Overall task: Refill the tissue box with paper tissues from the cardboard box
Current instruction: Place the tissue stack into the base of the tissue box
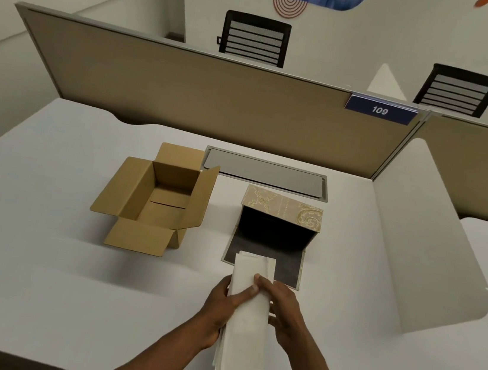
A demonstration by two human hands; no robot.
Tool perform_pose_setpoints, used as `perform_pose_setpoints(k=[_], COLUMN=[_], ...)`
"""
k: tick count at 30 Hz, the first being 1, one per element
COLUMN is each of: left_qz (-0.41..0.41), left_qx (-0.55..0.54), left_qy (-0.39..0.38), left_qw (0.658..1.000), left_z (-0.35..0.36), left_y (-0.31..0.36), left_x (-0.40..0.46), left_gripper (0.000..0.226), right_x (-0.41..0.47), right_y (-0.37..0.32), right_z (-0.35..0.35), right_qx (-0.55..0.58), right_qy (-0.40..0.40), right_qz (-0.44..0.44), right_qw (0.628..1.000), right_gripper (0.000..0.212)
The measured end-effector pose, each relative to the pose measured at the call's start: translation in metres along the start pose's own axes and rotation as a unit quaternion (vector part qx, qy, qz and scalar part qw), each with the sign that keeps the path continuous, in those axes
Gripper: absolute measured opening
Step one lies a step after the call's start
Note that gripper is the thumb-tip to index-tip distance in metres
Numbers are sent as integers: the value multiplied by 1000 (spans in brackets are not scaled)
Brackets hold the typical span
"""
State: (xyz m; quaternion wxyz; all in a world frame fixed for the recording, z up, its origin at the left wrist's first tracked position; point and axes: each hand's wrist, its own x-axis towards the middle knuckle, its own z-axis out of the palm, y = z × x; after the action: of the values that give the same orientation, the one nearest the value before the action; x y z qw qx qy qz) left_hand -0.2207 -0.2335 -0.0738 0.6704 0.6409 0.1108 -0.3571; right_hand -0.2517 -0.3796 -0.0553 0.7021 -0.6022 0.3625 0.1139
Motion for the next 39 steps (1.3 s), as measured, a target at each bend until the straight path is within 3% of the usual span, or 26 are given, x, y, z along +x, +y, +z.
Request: perform_pose_setpoints(k=[6,15,24,28,34,39], left_qz=[-1,-30,-66,-71,-115,-116], left_qx=[37,55,113,79,145,97], left_qy=[-2,-15,-23,-28,-144,-114], left_qw=[999,998,991,994,972,982], left_z=[1,18,21,17,-15,-39], left_y=[-4,-6,3,3,-6,-9], left_x=[-5,-13,-15,-14,-18,-17], left_gripper=[91,74,63,69,76,67], right_x=[15,18,15,18,22,24], right_y=[2,11,17,16,11,11], right_z=[3,11,11,8,-11,-33], right_qx=[27,59,144,163,246,225], right_qy=[42,103,40,60,93,97], right_qz=[11,26,27,19,21,24], right_qw=[999,993,988,985,964,969], right_gripper=[53,39,52,52,57,57])
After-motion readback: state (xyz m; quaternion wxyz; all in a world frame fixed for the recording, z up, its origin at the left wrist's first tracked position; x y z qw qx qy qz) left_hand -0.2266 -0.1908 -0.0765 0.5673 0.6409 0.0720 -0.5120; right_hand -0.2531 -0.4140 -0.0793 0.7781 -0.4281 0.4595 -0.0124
